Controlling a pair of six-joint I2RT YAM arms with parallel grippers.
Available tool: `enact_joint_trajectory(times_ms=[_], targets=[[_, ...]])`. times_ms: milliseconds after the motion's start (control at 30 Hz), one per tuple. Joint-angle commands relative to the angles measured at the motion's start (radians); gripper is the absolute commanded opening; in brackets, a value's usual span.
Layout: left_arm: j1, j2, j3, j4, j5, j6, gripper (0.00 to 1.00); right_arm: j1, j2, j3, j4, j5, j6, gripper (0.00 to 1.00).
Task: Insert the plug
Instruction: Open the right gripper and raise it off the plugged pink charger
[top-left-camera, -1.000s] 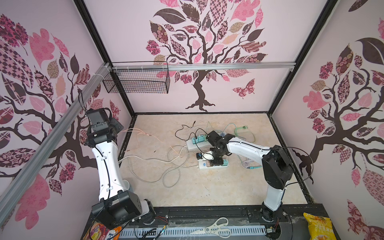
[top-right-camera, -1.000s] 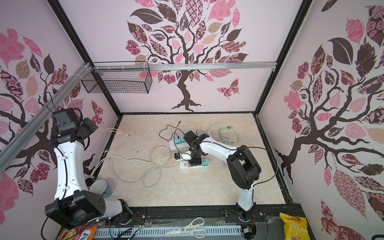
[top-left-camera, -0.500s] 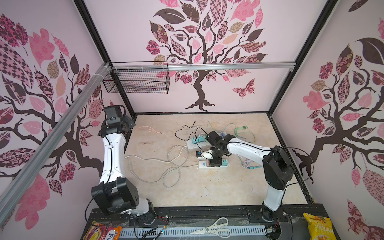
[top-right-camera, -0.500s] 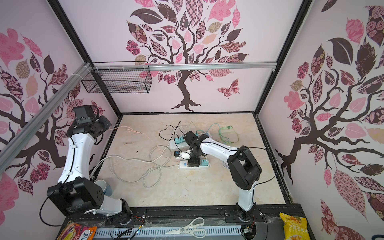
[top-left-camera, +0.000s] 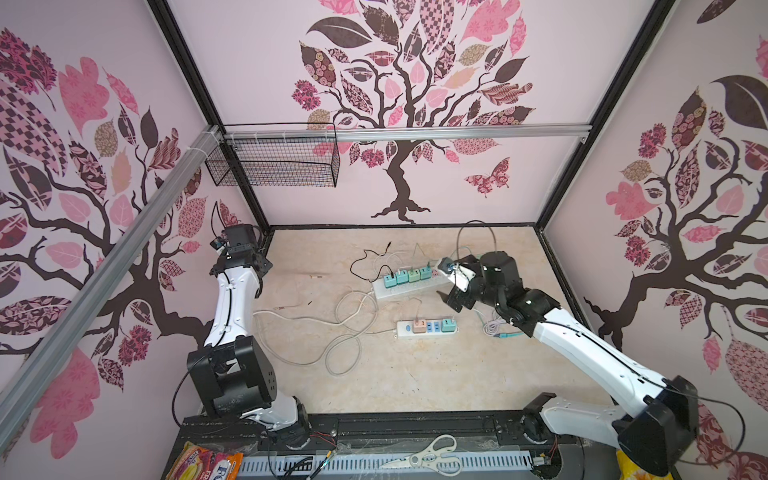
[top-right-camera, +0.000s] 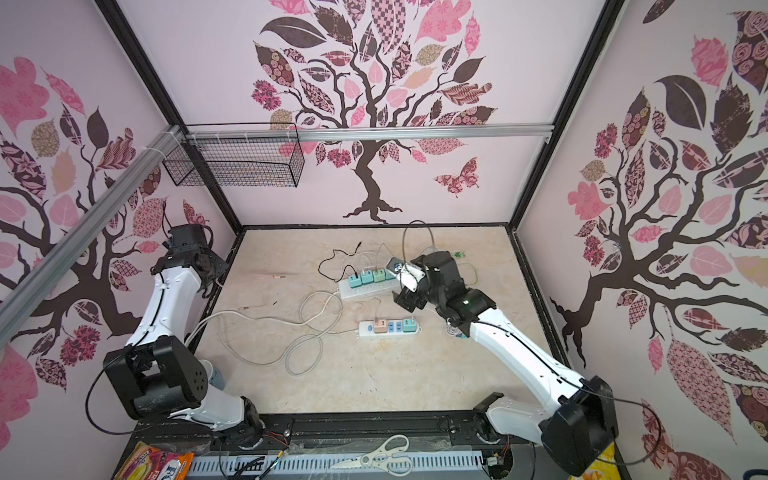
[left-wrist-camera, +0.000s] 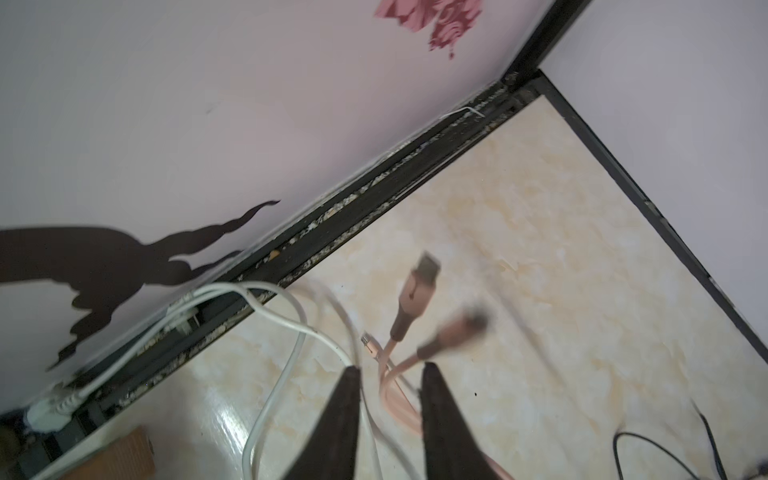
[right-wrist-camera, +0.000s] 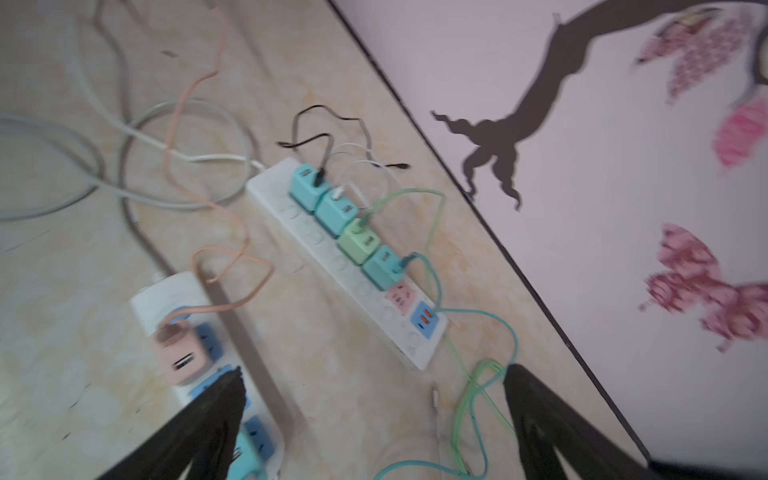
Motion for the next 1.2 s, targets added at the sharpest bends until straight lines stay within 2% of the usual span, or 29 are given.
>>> enact_joint_trajectory(times_ms=[0, 33, 67, 100, 267, 400, 500, 600, 733, 767, 833, 1033, 1067, 1167], targets=[[0.000, -0.076, -0.065, 0.028, -0.102, -0.033, 0.63, -0.109, -0.042, -0.097, 0.371, 0.248, 0.287, 1.00], [0.000, -0.092, -0.083, 0.035, -0.108, -0.027, 0.73, -0.143, -0.061, -0.143, 0.435, 0.292, 0.334, 1.00], [0.000, -0.110, -0.105, 0.048, -0.113, -0.022, 0.90, -0.170, -0.079, -0.192, 0.501, 0.340, 0.374, 1.00], [0.000, -0.124, -0.128, 0.063, -0.119, -0.019, 0.98, -0.189, -0.091, -0.232, 0.554, 0.392, 0.400, 1.00], [-0.013, -0.184, -0.292, 0.185, -0.132, -0.029, 0.98, -0.249, -0.117, -0.450, 0.794, 0.678, 0.522, 1.00], [-0.047, -0.211, -0.435, 0.338, -0.227, -0.011, 0.98, -0.311, -0.086, -0.572, 0.892, 0.800, 0.636, 1.00], [-0.047, -0.193, -0.531, 0.465, -0.225, 0.026, 0.98, -0.358, -0.006, -0.619, 0.928, 0.863, 0.713, 1.00], [-0.047, -0.135, -0.575, 0.567, -0.170, 0.110, 0.98, -0.374, 0.089, -0.636, 0.965, 0.858, 0.742, 1.00], [-0.047, -0.056, -0.611, 0.713, -0.018, 0.212, 0.98, -0.376, 0.231, -0.635, 1.060, 0.839, 0.733, 1.00], [-0.047, -0.039, -0.615, 0.734, 0.009, 0.218, 0.98, -0.377, 0.259, -0.632, 1.103, 0.812, 0.699, 1.00], [-0.047, -0.018, -0.630, 0.794, 0.060, 0.244, 0.98, -0.378, 0.280, -0.598, 1.064, 0.761, 0.676, 1.00], [-0.050, 0.014, -0.734, 1.156, 0.281, 0.302, 0.98, -0.403, 0.279, -0.594, 1.055, 0.563, 0.617, 1.00], [-0.058, 0.025, -0.729, 1.176, 0.317, 0.329, 0.98, -0.403, 0.268, -0.606, 1.065, 0.522, 0.608, 1.00], [-0.134, 0.085, -0.703, 1.189, 0.300, 0.403, 0.98, -0.403, 0.246, -0.639, 1.125, 0.395, 0.664, 1.00]])
